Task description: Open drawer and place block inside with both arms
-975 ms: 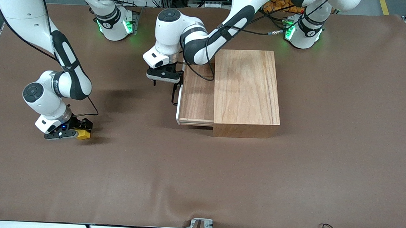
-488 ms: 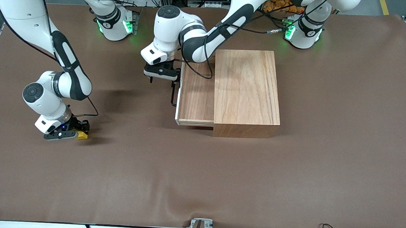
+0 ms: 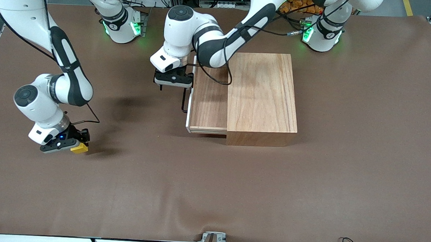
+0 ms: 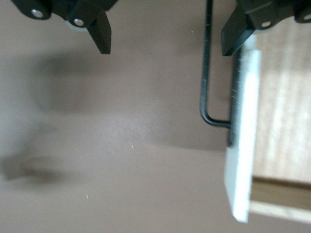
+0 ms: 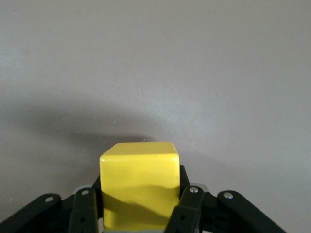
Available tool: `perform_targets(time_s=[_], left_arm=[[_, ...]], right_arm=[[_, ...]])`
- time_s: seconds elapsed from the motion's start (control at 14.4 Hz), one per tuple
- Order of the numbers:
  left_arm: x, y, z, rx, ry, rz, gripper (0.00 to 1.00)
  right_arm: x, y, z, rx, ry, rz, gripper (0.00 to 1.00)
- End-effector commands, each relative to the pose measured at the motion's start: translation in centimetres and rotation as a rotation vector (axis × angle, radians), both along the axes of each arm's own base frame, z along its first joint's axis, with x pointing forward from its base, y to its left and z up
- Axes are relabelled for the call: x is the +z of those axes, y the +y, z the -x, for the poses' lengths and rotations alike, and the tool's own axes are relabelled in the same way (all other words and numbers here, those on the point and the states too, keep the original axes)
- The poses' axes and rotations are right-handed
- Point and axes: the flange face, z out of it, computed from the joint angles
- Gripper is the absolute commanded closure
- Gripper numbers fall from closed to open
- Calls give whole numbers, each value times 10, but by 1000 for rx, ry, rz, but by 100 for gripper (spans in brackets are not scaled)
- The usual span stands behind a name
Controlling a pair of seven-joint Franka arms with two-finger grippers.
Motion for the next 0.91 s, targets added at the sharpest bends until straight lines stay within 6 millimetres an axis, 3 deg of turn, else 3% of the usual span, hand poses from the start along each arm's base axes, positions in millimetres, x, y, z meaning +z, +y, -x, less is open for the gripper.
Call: perform_targets(time_s=[0.0, 0.14, 0.28, 0.56, 0.84], left_arm=[[57, 25, -10, 54, 21, -14, 0], [87, 48, -29, 90, 32, -12, 0], [122, 71, -35, 104, 54, -17, 0], [185, 138, -56, 68, 102, -97, 0], [234, 203, -75, 112, 145, -120, 0]], right_arm=[[54, -10, -28, 134, 48, 11, 100], [92, -8, -47, 169, 108, 2, 100], [112, 1, -55, 241, 115, 7, 100], [158, 53, -65, 382, 158, -27, 100], [187, 115, -55, 557, 242, -73, 100]])
